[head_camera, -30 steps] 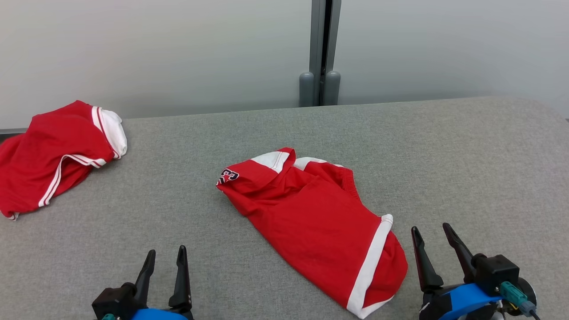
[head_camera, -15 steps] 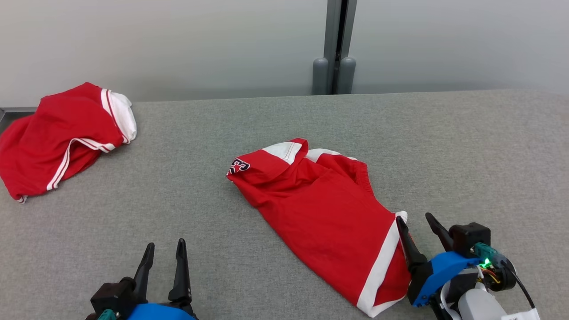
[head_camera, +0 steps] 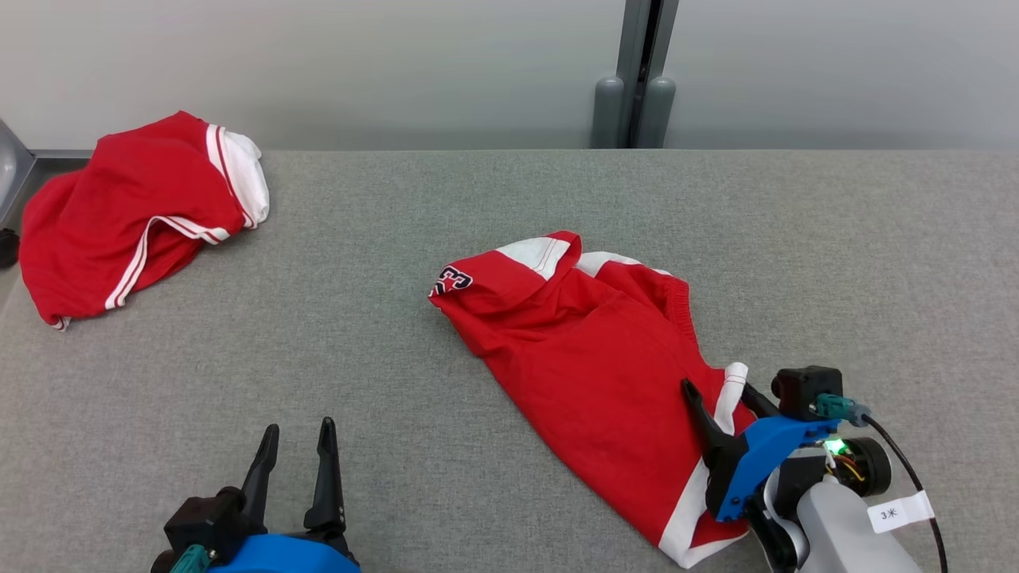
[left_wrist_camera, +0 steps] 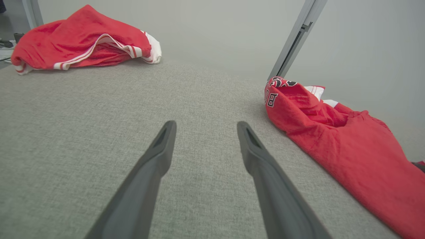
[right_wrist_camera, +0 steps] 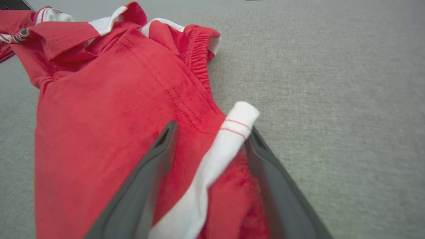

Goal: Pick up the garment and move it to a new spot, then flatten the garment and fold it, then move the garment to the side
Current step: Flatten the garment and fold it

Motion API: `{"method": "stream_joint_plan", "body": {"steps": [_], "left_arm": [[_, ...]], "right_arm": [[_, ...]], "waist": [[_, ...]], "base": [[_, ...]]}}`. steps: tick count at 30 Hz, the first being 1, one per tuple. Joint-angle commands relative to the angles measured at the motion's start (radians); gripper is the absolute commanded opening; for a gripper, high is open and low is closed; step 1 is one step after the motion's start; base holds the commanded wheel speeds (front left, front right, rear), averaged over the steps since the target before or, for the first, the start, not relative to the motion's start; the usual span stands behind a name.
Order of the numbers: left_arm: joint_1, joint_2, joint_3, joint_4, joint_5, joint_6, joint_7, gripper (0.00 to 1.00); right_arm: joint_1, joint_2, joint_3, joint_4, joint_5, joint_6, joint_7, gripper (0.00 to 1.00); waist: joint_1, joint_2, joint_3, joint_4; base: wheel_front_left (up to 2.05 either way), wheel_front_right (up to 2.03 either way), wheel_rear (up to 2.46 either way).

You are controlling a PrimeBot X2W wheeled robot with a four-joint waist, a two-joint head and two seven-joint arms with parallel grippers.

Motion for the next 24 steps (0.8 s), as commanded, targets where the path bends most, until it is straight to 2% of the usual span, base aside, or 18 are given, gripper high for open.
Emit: {"method": "stream_joint_plan", "body": {"steps": [1, 2, 3, 4, 5, 9, 11, 16, 24], "left_arm": [[-0.013, -0.002, 0.001, -0.003, 0.005, -0.005, -0.003, 1.0], [-0.013, -0.002, 0.002, -0.003, 0.003, -0.006, -0.003, 1.0], [-0.014, -0.002, 0.001, -0.003, 0.0, -0.006, -0.003, 1.0], [-0.015, -0.002, 0.001, -0.003, -0.002, -0.006, -0.003, 1.0], [-0.016, -0.002, -0.001, -0.003, -0.003, -0.006, -0.003, 1.0], [-0.019, -0.002, -0.007, -0.004, -0.007, -0.005, -0.003, 1.0], [-0.019, -0.002, -0.007, -0.003, -0.006, -0.004, -0.003, 1.0], [-0.014, -0.002, -0.006, -0.001, -0.007, 0.0, -0.003, 1.0], [-0.01, -0.002, 0.011, -0.015, -0.008, 0.007, -0.003, 1.0]], "right_arm": [[-0.016, -0.003, 0.006, 0.006, 0.002, 0.0, -0.005, 1.0], [-0.021, -0.004, 0.012, 0.012, 0.005, 0.0, -0.006, 0.97], [-0.027, -0.004, 0.02, 0.018, 0.006, 0.0, -0.001, 0.82], [-0.032, -0.003, 0.027, 0.022, 0.005, 0.0, 0.001, 0.58], [-0.038, -0.004, 0.029, 0.026, 0.001, 0.0, -0.001, 0.47], [-0.056, -0.003, 0.035, 0.039, -0.019, 0.0, -0.019, 0.28], [-0.064, -0.003, 0.047, 0.032, -0.027, 0.0, -0.033, 0.0], [-0.083, -0.003, 0.13, -0.036, 0.028, 0.0, -0.054, 0.0], [-0.139, -0.003, 0.377, -0.207, 0.129, 0.0, -0.006, 0.0]], "waist": [[-0.0001, 0.0, 0.0, -0.001], [-0.0001, 0.0, 0.0, -0.002], [-0.0001, 0.0, 0.0, -0.003], [-0.0001, 0.0, 0.0, -0.004], [-0.0001, 0.0, -0.001, -0.005], [-0.0001, 0.0, -0.002, -0.007], [-0.0001, 0.0, -0.004, -0.008], [-0.0001, 0.0, -0.013, -0.01], [-0.0001, 0.0, -0.023, 0.002]], "base": [[0.0, 0.0, 0.0], [0.0, 0.0, 0.0], [0.0, 0.0, 0.0], [0.0, 0.0, 0.0], [0.0, 0.0, 0.0], [0.0, 0.0, 0.0], [0.0, 0.0, 0.0], [0.0, 0.0, 0.0], [0.0, 0.0, 0.0]]}}
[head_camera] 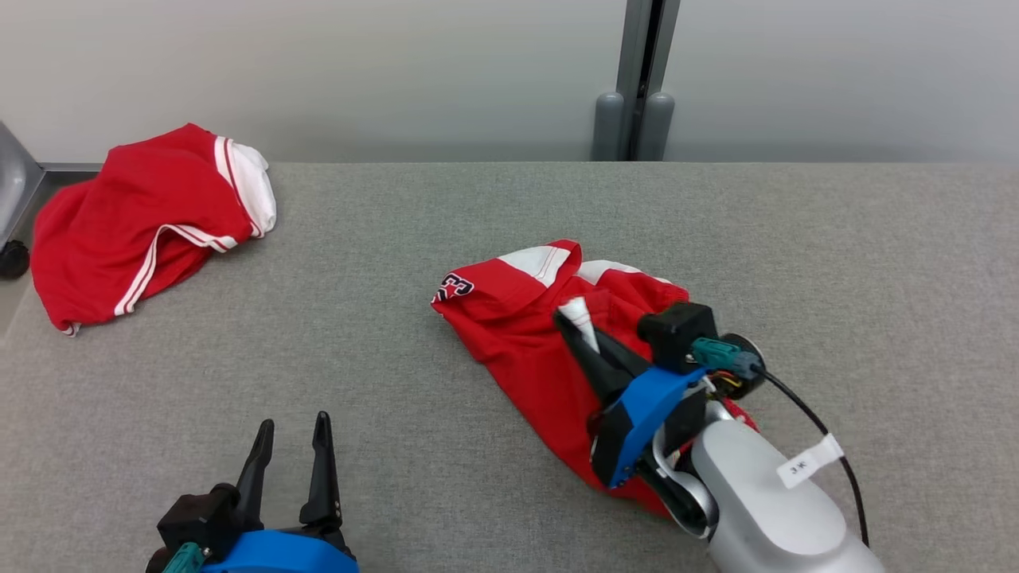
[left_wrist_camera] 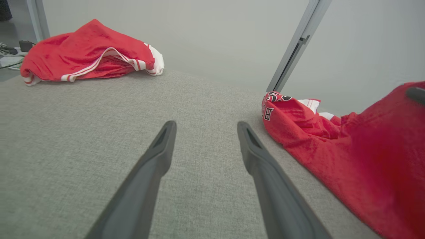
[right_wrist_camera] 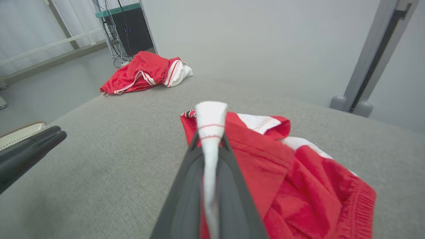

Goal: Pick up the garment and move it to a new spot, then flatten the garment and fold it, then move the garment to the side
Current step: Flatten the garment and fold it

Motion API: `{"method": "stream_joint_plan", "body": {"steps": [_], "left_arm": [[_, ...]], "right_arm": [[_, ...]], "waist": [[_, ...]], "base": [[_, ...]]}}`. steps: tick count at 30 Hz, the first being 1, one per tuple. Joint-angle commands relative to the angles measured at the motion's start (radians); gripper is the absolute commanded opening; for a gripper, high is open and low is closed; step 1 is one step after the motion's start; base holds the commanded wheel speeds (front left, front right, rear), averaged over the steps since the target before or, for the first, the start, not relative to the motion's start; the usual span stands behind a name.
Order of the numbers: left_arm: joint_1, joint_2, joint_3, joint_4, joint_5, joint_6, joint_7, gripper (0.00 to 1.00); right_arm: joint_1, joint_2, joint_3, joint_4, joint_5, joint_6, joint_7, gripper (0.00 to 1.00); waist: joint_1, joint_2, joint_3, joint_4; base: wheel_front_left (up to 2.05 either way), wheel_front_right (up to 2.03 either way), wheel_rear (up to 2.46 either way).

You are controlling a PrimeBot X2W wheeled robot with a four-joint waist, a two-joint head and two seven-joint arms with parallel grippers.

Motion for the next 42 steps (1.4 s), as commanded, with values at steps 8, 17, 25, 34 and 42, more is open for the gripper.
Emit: {"method": "stream_joint_plan", "body": {"steps": [8, 17, 25, 34, 42], "left_arm": [[-0.018, -0.001, 0.013, -0.014, -0.008, 0.014, -0.003, 1.0], [-0.001, -0.001, 0.004, -0.033, -0.019, 0.037, -0.003, 1.0], [-0.01, -0.001, 0.001, -0.028, -0.023, 0.039, -0.003, 1.0], [-0.025, -0.001, -0.015, -0.039, -0.007, 0.035, -0.003, 1.0], [0.001, -0.001, -0.04, -0.055, 0.005, 0.034, -0.003, 1.0]], "right_arm": [[-0.086, -0.003, 0.205, -0.037, 0.067, 0.0, 0.073, 0.0], [-0.08, -0.003, 0.355, 0.057, 0.013, 0.0, 0.147, 0.0], [-0.061, -0.003, 0.398, 0.032, 0.037, 0.0, 0.132, 1.0], [-0.095, -0.003, 0.271, 0.036, 0.069, 0.0, 0.0, 1.0], [0.042, -0.007, -0.077, 0.147, -0.137, 0.0, -0.133, 1.0]], "waist": [[-0.0001, 0.0, 0.008, 0.078], [-0.0001, 0.0, 0.024, 0.16], [-0.0001, 0.0, 0.031, 0.159], [-0.0001, 0.0, 0.014, 0.081], [-0.0001, 0.0, -0.001, 0.001]], "base": [[0.0, 0.0, 0.0], [0.0, 0.0, 0.0], [0.0, 0.0, 0.0], [0.0, 0.0, 0.0], [0.0, 0.0, 0.0]]}}
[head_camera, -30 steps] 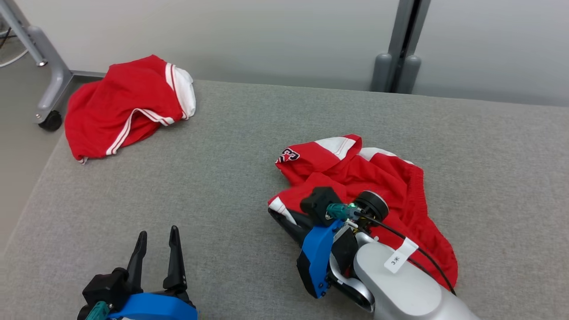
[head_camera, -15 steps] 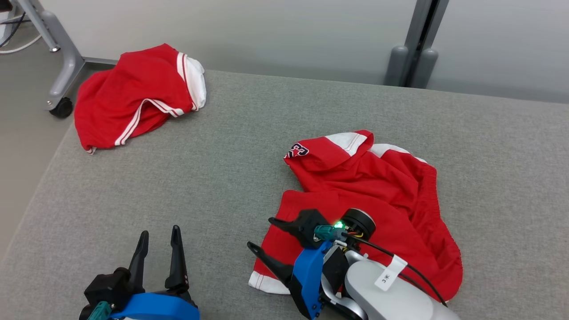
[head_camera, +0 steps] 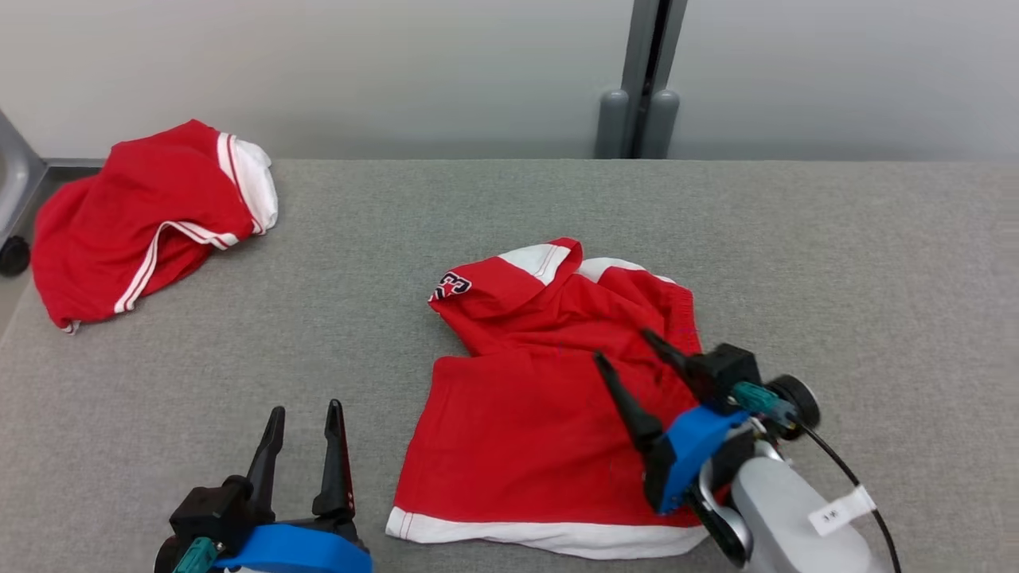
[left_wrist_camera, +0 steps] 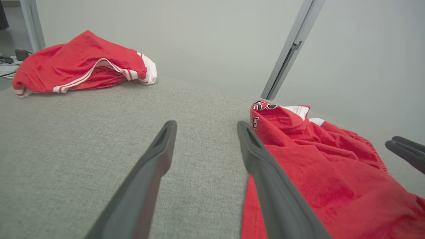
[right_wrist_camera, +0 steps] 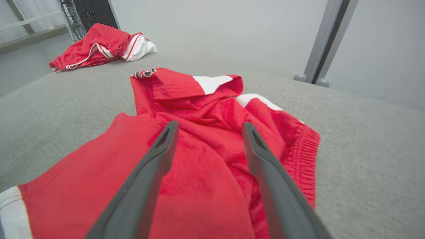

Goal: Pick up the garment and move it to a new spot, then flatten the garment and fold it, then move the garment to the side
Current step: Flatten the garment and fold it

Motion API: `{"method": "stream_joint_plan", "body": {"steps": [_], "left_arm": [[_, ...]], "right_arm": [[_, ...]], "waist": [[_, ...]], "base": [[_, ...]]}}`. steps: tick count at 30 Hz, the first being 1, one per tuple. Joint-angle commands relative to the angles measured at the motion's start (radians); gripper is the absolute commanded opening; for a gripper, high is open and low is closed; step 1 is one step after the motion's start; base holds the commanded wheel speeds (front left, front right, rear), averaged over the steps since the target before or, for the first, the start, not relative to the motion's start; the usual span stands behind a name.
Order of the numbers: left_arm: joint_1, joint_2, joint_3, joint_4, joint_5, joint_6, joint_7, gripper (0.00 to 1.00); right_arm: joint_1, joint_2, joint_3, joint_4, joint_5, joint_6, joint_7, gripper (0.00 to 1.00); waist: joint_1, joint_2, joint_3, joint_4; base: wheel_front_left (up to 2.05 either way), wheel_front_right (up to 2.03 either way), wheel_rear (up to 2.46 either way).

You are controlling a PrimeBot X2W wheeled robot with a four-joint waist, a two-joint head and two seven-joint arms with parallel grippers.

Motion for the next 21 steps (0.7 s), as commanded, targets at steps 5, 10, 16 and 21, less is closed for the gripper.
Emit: {"method": "stream_joint_plan", "body": {"steps": [5, 10, 16, 21], "left_arm": [[0.017, 0.0, -0.004, -0.004, 0.016, -0.002, -0.003, 1.0], [0.019, 0.0, -0.005, -0.004, 0.021, -0.006, -0.003, 1.0], [0.011, 0.0, -0.015, 0.003, 0.027, -0.01, -0.003, 1.0], [0.0, 0.0, -0.019, 0.009, 0.031, -0.012, -0.003, 1.0]], "right_arm": [[0.155, -0.041, -0.201, -0.076, -0.107, 0.0, -0.01, 1.0], [0.266, -0.071, -0.269, -0.206, -0.142, 0.0, 0.058, 1.0], [0.389, -0.106, -0.241, -0.38, -0.125, 0.0, 0.221, 1.0], [0.416, -0.118, -0.219, -0.418, -0.151, 0.0, 0.323, 1.0]], "waist": [[0.0, 0.0, -0.002, -0.045], [0.0, 0.0, 0.003, -0.065], [0.0, 0.0, 0.012, -0.07], [0.0, 0.0, 0.02, -0.047]], "base": [[0.0, 0.0, 0.0], [0.0, 0.0, 0.0], [0.0, 0.0, 0.0], [0.0, 0.0, 0.0]]}}
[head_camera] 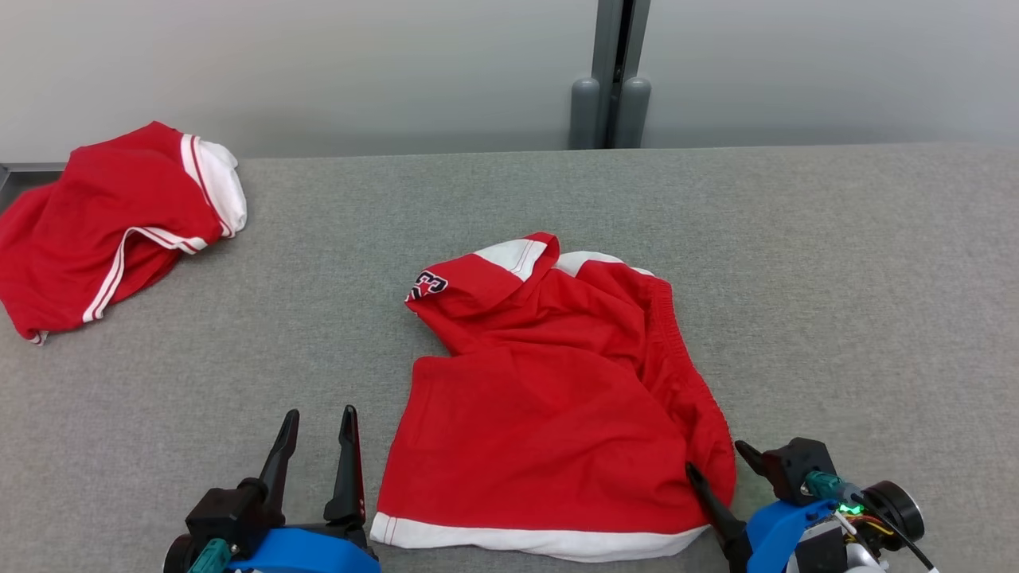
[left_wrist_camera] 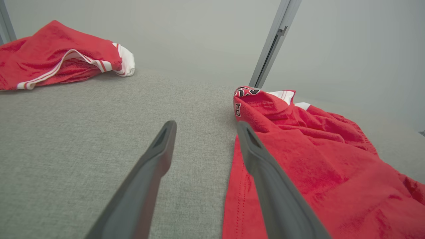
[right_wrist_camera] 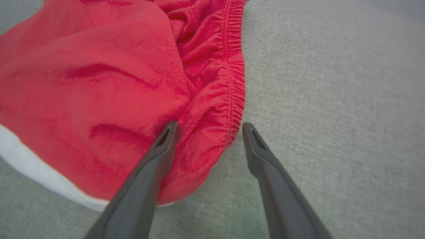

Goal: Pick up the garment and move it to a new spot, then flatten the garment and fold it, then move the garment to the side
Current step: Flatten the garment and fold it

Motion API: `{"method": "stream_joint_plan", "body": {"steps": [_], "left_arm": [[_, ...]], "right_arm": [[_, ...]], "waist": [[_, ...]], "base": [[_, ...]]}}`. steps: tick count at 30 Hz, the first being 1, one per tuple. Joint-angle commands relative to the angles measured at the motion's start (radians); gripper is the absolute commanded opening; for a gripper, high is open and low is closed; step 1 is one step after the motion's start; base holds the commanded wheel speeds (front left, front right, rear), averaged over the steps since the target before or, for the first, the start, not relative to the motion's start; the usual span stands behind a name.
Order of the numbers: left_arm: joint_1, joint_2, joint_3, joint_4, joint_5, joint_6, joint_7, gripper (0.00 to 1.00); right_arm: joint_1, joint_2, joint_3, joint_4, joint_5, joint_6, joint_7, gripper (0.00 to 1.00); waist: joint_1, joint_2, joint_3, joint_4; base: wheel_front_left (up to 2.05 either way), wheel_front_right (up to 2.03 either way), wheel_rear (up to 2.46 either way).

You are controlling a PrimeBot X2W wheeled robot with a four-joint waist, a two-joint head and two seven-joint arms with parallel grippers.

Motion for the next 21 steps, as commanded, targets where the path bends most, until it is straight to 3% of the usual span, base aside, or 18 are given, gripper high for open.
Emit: {"method": "stream_joint_plan", "body": {"steps": [1, 5, 6, 7, 10, 16, 21], "left_arm": [[-0.008, 0.0, 0.005, 0.003, 0.006, -0.003, -0.003, 1.0], [-0.013, 0.0, 0.01, 0.006, 0.008, -0.004, -0.003, 1.0], [-0.013, 0.0, 0.011, 0.006, 0.008, -0.004, -0.003, 1.0], [-0.013, 0.0, 0.012, 0.006, 0.008, -0.005, -0.003, 1.0], [-0.01, 0.0, 0.016, 0.004, 0.006, -0.004, -0.003, 1.0], [0.001, 0.0, 0.026, -0.005, -0.001, 0.003, -0.003, 1.0], [-0.002, 0.0, 0.023, -0.012, -0.008, 0.005, -0.003, 1.0]], "right_arm": [[0.007, 0.001, 0.001, -0.002, -0.002, 0.0, 0.007, 1.0], [-0.017, 0.012, 0.006, 0.033, 0.033, 0.0, 0.05, 1.0], [-0.026, 0.013, 0.007, 0.043, 0.04, 0.0, 0.059, 0.78], [-0.03, 0.012, 0.006, 0.05, 0.044, 0.0, 0.062, 0.45], [-0.045, 0.02, -0.001, 0.055, 0.068, 0.0, 0.049, 0.0], [-0.061, 0.02, -0.055, 0.002, 0.101, 0.0, 0.012, 0.0], [-0.036, 0.018, -0.179, -0.082, 0.068, 0.0, 0.019, 0.0]], "waist": [[0.0001, 0.0, 0.005, 0.008], [0.0001, 0.0, 0.01, 0.033], [0.0001, 0.0, 0.011, 0.039], [0.0001, 0.0, 0.012, 0.043], [0.0001, 0.0, 0.013, 0.049], [0.0001, 0.0, 0.008, 0.017], [0.0001, 0.0, 0.004, -0.024]], "base": [[0.0, 0.0, 0.0], [0.0, 0.0, 0.0], [0.0, 0.0, 0.0], [0.0, 0.0, 0.0], [0.0, 0.0, 0.0], [0.0, 0.0, 0.0], [0.0, 0.0, 0.0]]}}
